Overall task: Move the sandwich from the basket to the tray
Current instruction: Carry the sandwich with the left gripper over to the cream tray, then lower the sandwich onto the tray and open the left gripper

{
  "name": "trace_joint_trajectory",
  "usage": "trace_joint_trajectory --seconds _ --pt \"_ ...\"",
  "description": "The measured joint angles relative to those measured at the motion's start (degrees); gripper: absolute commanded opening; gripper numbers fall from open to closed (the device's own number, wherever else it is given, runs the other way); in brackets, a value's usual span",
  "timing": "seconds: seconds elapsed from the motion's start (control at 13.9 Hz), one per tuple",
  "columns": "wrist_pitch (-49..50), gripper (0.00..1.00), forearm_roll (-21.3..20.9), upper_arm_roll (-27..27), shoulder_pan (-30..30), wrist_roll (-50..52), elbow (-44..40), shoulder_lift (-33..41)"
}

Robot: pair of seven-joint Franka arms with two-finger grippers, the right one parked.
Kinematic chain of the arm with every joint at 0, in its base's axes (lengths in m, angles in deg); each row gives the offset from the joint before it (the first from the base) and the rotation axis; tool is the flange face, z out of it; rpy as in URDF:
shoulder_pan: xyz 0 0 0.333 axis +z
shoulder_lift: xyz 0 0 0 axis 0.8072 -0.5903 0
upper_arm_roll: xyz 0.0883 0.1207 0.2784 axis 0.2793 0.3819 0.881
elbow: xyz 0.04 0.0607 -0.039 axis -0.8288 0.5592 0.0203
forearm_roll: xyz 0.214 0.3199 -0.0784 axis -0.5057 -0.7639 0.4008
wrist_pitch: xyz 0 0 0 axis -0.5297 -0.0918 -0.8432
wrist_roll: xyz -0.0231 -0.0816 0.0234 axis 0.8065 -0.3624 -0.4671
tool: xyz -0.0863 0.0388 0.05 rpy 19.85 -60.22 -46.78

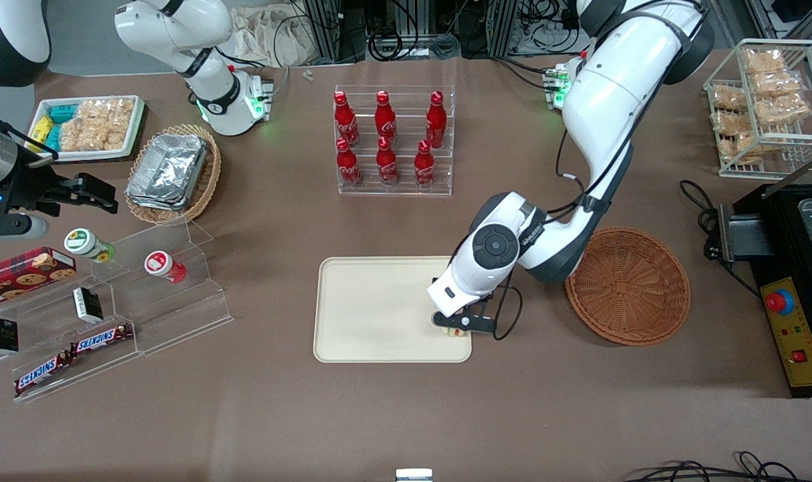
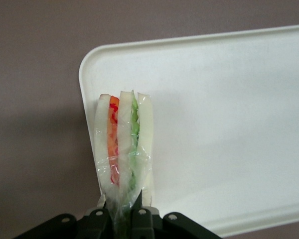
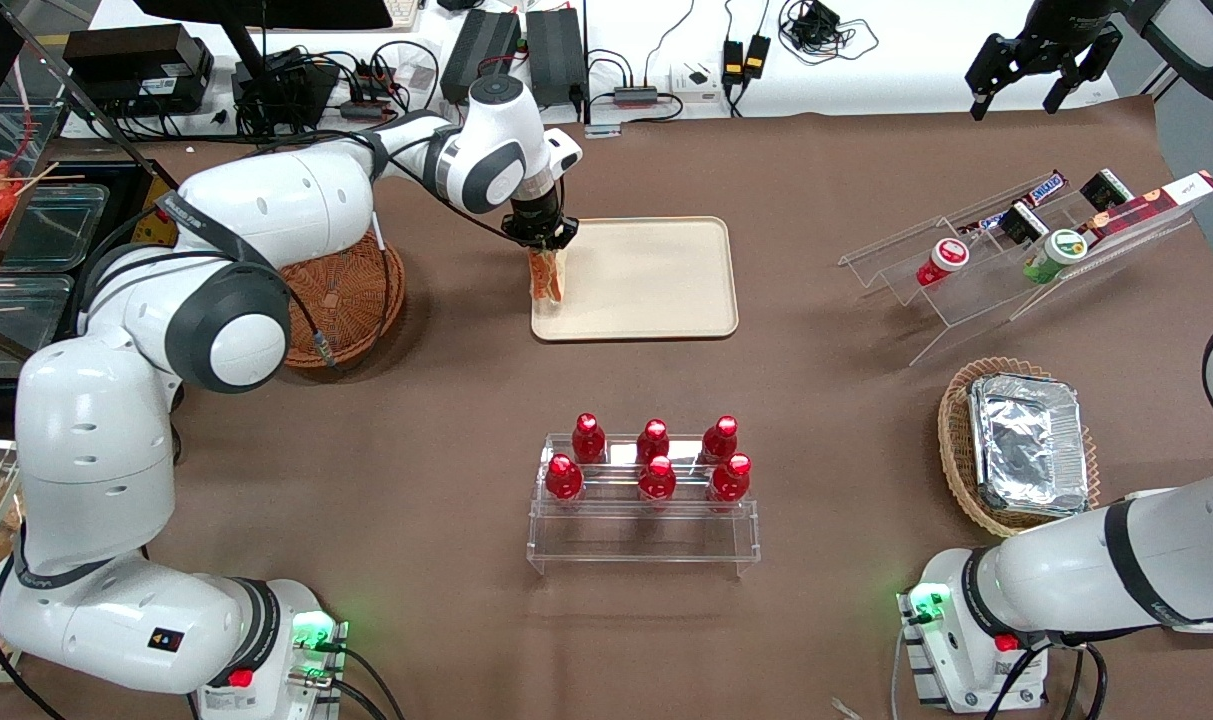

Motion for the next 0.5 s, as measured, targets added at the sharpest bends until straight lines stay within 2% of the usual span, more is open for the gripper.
trace_joint_trajectory --seconds 0.07,0.14,0.22,0.5 --pt "-0.7 0.19 -0.3 0.0 0.0 0.4 -0.3 -0.9" --pt "-0.9 0.56 -0.4 0.0 0.0 0.8 -0.5 -1.7" --pt "-1.1 0.99 -0.4 0.0 -0.1 1.4 -0.7 -2.2" --pt "0.3 0.99 -0.4 -0.1 -0.3 5.8 -2.1 -2.2"
